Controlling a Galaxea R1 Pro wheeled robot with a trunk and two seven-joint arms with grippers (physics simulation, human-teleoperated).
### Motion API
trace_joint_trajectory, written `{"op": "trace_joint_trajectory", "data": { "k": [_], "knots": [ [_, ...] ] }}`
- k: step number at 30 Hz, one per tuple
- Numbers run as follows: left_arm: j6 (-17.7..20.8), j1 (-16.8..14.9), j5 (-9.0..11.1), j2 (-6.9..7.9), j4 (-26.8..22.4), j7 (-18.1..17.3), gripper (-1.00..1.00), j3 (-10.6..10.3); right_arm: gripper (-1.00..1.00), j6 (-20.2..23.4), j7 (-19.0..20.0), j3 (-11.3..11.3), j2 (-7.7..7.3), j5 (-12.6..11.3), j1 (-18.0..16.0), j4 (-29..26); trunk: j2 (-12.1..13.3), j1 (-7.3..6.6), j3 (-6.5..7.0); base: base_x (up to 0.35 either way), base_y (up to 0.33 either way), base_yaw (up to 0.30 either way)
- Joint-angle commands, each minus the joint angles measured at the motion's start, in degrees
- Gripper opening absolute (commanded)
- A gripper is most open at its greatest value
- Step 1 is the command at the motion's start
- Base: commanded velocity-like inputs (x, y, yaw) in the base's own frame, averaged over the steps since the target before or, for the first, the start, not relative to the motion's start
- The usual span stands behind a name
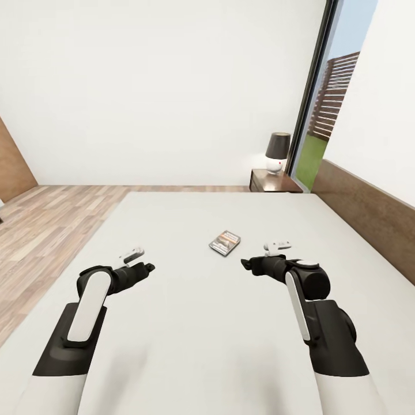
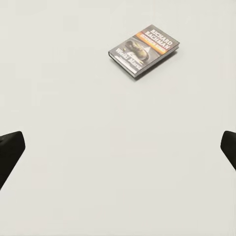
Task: In the bedroom, move the book from the bed onto either nightstand, and place the two sandals side by side next to the bed.
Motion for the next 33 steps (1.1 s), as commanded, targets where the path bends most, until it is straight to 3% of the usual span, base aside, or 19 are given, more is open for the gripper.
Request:
{"op": "trace_joint_trajectory", "data": {
  "k": [1, 23, 26, 33],
  "knots": [
    [0.11, -0.04, 0.53, 0.04, -0.07, 0.59, 1.00, -0.07, 1.00, 0.23, 0.46, -0.01, 0.02, 0.56, -0.04, -0.06, -0.03, 0.00, -0.05, 0.037, 0.000, 0.000],
    [0.50, 0.04, 0.46, 0.03, -0.09, 0.22, 1.00, -0.56, 1.00, 0.23, 0.46, -0.02, 0.14, 0.56, -0.04, -0.07, -0.03, 0.00, -0.05, 0.020, 0.000, 0.000],
    [0.50, 0.30, -1.82, 0.05, -0.08, 0.38, 1.00, -3.40, 1.00, 0.23, 0.46, -0.02, 0.17, 0.56, -0.04, -0.05, -0.03, 0.00, -0.05, 0.030, 0.000, 0.000],
    [0.19, 0.36, -3.78, 0.03, 0.02, 0.15, 1.00, -5.09, 1.00, 0.23, 0.46, -0.02, 0.18, 0.56, -0.02, -0.06, -0.03, 0.00, -0.05, 0.069, 0.000, 0.000]
  ]
}}
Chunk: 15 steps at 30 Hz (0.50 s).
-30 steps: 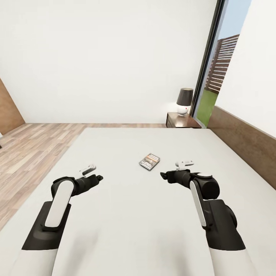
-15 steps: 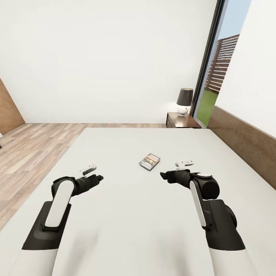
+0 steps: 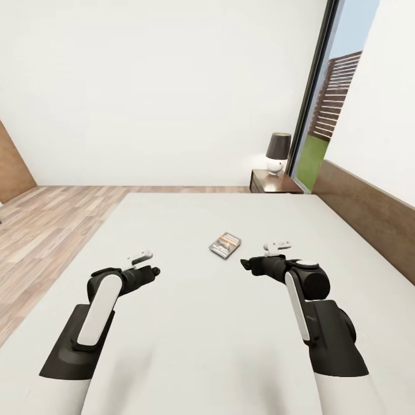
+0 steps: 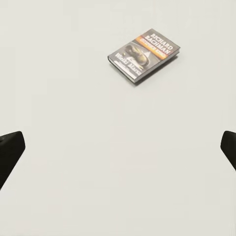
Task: In the bedroom, move the book from the bed onto either nightstand, and place the two sandals side by side next to the bed.
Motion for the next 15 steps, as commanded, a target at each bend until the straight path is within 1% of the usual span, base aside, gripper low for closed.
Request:
{"op": "trace_joint_trajectory", "data": {
  "k": [1, 6, 15],
  "knots": [
    [0.05, -0.03, 0.42, 0.04, -0.04, 0.57, 1.00, -0.11, 1.00, 0.23, 0.46, -0.01, 0.00, 0.56, -0.05, -0.06, -0.03, 0.01, -0.05, 0.147, 0.000, 0.000],
    [-0.09, -0.06, 0.21, 0.05, 0.25, 0.51, 1.00, -0.20, 1.00, 0.23, 0.46, 0.01, -0.03, 0.56, -0.06, -0.06, -0.03, 0.01, -0.05, 0.075, 0.000, 0.000],
    [-0.14, -0.07, 0.29, -0.04, 1.05, 0.46, 1.00, -0.62, 1.00, 0.23, 0.42, 0.07, 0.03, 0.56, -0.05, -0.04, -0.03, 0.01, -0.05, 0.011, 0.000, 0.000]
  ]
}}
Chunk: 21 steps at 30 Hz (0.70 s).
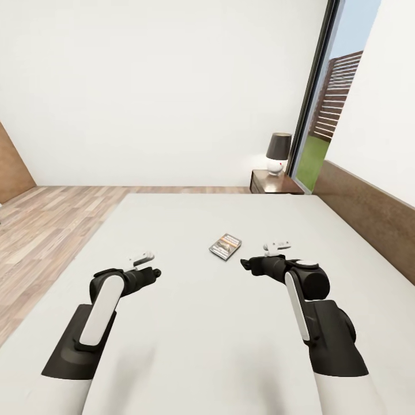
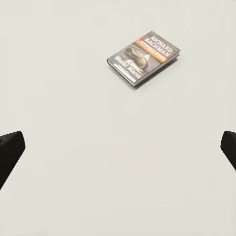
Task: In the bedroom, move the book from the bed onto either nightstand, and place the two sandals side by side next to the bed.
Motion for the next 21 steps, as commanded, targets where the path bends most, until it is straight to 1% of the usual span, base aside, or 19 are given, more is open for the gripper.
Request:
{"op": "trace_joint_trajectory", "data": {
  "k": [1, 6, 11, 21],
  "knots": [
    [0.09, -0.05, 0.50, 0.01, -0.04, 0.55, 1.00, -0.08, 1.00, 0.23, 0.47, -0.01, 0.02, 0.56, -0.03, -0.04, -0.03, 0.00, -0.05, 0.002, 0.000, 0.000],
    [0.04, -0.05, 0.54, -0.11, -0.02, 0.45, 1.00, -0.13, 1.00, 0.23, 0.49, -0.04, -0.02, 0.56, -0.05, -0.04, -0.03, 0.00, -0.05, 0.001, 0.000, 0.000],
    [0.22, -0.21, 0.63, -0.33, 0.45, 0.40, 1.00, -0.02, 1.00, 0.23, 0.50, -0.08, 0.00, 0.56, -0.06, -0.03, 1.98, -1.10, 0.84, 0.000, 0.000, 0.000],
    [0.51, -0.50, 0.77, -0.28, 1.04, 0.30, 1.00, 0.28, 1.00, 0.23, 0.50, -0.19, 0.05, 0.56, -0.06, -0.04, 5.99, -3.30, 2.64, 0.000, 0.000, 0.000]
  ]
}}
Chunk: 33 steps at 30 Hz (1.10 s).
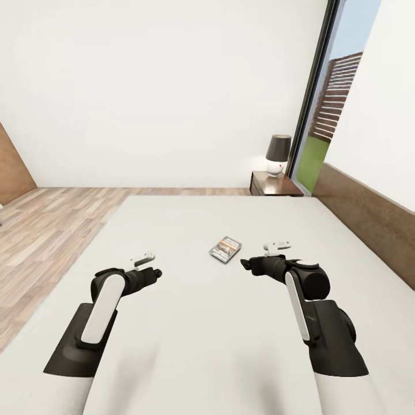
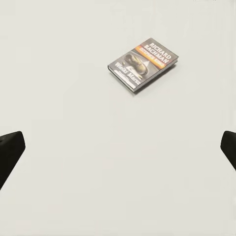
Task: In the bedroom, move the book from the bed onto either nightstand, and place the two sandals side by side next to the bed.
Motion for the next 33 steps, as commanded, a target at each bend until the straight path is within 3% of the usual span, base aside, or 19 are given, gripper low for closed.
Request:
{"op": "trace_joint_trajectory", "data": {
  "k": [1, 16, 19, 20, 22, 25, 26, 29, 32, 33],
  "knots": [
    [0.13, -0.06, 0.51, 0.01, -0.03, 0.57, 1.00, 0.00, 1.00, 0.23, 0.46, -0.03, 0.01, 0.56, -0.04, -0.05, 0.39, -0.23, 0.13, 0.000, 0.000, 0.000],
    [0.14, -1.52, 0.66, -0.16, 3.51, 0.50, 1.00, 0.19, 1.00, 0.23, 0.23, -0.55, 0.24, 0.58, -1.69, 1.21, 6.40, -3.52, 2.82, 0.000, 0.000, 0.000],
    [0.16, -2.77, 0.69, 0.09, 4.57, 0.42, 1.00, 0.27, 1.00, 0.23, 0.03, -1.57, 0.19, 0.52, -8.36, 12.62, 7.61, -4.18, 3.21, 0.000, 0.000, 0.000],
    [0.20, -3.48, 0.69, 0.14, 5.18, 0.41, 1.00, 0.28, 1.00, 0.23, -0.01, -3.02, 0.19, 0.51, -12.35, 19.45, 8.01, -4.40, 3.32, 0.000, 0.000, 0.000],
    [0.22, -4.16, 0.69, 0.19, 5.77, 0.39, 1.00, 0.30, 1.00, -0.33, -0.06, -4.88, 0.18, 0.50, -16.45, 26.39, 8.81, -4.84, 3.53, 0.000, 0.000, 0.000],
    [0.24, -4.83, 0.70, 0.28, 6.50, 0.34, 1.00, 0.32, 1.00, -4.67, -0.15, -7.53, 0.14, 0.52, -22.46, 36.86, 10.01, -5.50, 3.83, 0.000, 0.000, 0.000],
    [0.25, -5.38, 0.70, 0.40, 7.00, 0.28, 1.00, 0.34, 1.00, -9.59, -0.72, -9.13, 0.08, 0.54, -27.41, 46.00, 10.41, -5.72, 3.92, 0.000, 0.000, 0.000],
    [0.25, -6.20, 0.70, 0.39, 7.92, 0.30, 1.00, 0.32, 1.00, -13.07, -2.84, -9.95, 0.06, 0.51, -31.06, 52.58, 11.62, -6.38, 4.20, 0.000, 0.000, 0.000],
    [0.20, -8.61, 0.70, -0.09, 11.70, 0.33, 1.00, 0.28, 1.00, -17.10, -8.02, -10.70, 0.14, 0.39, -35.04, 59.32, 12.42, -6.82, 4.30, 0.000, 0.000, 0.000],
    [0.19, -8.69, 0.73, -0.09, 11.89, 0.32, 1.00, 0.29, 1.00, -17.25, -8.22, -10.72, 0.15, 0.37, -35.23, 59.53, 12.42, -6.82, 4.21, 0.000, 0.000, 0.000]
  ]
}}
